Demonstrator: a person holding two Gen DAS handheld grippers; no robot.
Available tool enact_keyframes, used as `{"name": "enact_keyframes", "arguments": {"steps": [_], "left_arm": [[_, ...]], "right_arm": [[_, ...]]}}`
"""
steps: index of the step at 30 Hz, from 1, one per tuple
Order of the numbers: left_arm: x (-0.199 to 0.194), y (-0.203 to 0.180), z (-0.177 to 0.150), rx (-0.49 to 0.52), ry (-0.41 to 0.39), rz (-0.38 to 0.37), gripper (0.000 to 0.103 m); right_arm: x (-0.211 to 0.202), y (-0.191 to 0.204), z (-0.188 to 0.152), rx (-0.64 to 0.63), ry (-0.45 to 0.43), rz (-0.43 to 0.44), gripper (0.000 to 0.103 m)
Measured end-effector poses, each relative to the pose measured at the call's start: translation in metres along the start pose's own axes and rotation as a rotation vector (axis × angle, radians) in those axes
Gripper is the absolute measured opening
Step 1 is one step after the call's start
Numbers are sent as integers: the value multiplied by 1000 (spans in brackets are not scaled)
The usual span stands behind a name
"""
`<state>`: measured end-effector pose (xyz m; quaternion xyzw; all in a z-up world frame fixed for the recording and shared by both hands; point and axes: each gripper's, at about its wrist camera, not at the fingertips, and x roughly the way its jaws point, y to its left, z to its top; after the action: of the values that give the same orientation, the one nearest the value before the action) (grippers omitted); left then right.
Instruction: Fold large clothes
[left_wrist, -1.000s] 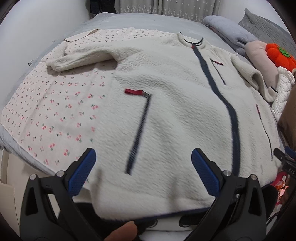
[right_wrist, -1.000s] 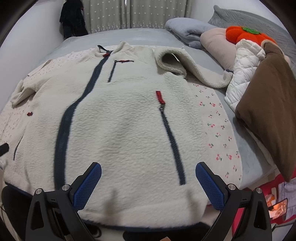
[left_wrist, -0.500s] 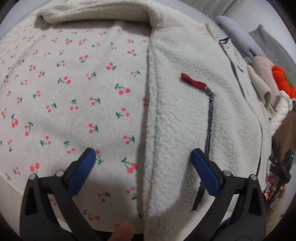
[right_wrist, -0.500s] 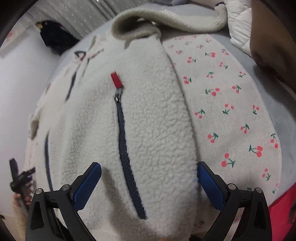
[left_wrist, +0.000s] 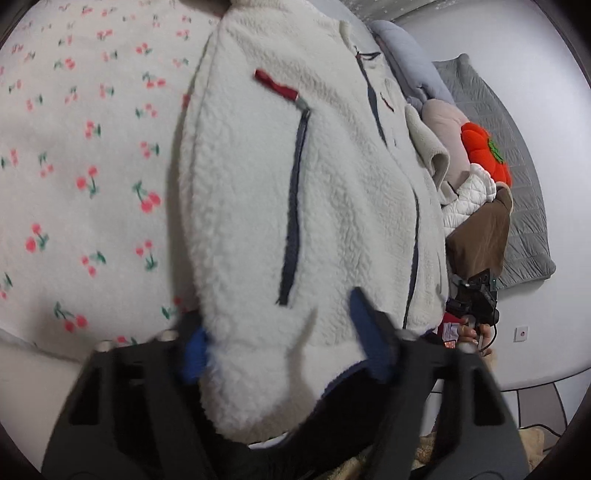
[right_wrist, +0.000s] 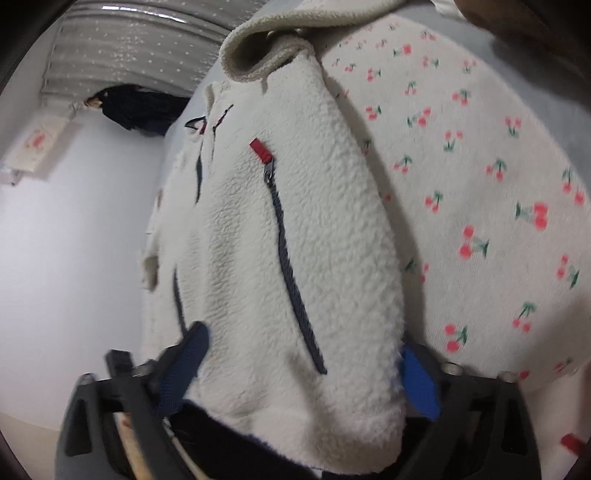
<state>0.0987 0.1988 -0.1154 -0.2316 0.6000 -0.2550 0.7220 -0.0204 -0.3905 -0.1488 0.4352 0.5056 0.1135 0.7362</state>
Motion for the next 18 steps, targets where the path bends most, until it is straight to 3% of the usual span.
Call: {"name": "enact_keyframes", "arguments": {"steps": [1, 2, 3, 6, 9, 10, 13, 14, 17, 18], "left_arm": [[1, 1, -2, -2, -4, 25, 27], [1, 2, -3, -14, -8, 40, 21], [-3, 3, -5, -43, -21, 29, 18], [-37, -15, -13, -23, -102, 19, 16], [-51, -26, -16, 29, -112, 65, 16], [-49, -26, -16, 45, -91, 99, 16], [-23, -11, -18, 78, 18, 256, 16], [-16, -7, -20, 88, 39, 293, 21], [-28, -4, -16, 76, -24, 304, 40], [-39, -5, -11, 76, -76, 323, 57]], "right_arm": [[1, -4, -3, 16, 11, 7, 29], [0, -6, -6, 24, 11, 11, 20], [-4, -5, -10, 20, -7, 0, 17], [-29, 17, -21, -46, -95, -6, 14], [-55, 41, -32, -119, -160, -34, 14], [-58, 43, -34, -125, -163, -70, 14], [-39, 30, -34, -117, -102, -282, 15], [-29, 27, -34, -113, -74, -335, 16], [-18, 32, -37, -148, -68, -480, 30], [-21, 38, -37, -167, -86, -487, 35]]}}
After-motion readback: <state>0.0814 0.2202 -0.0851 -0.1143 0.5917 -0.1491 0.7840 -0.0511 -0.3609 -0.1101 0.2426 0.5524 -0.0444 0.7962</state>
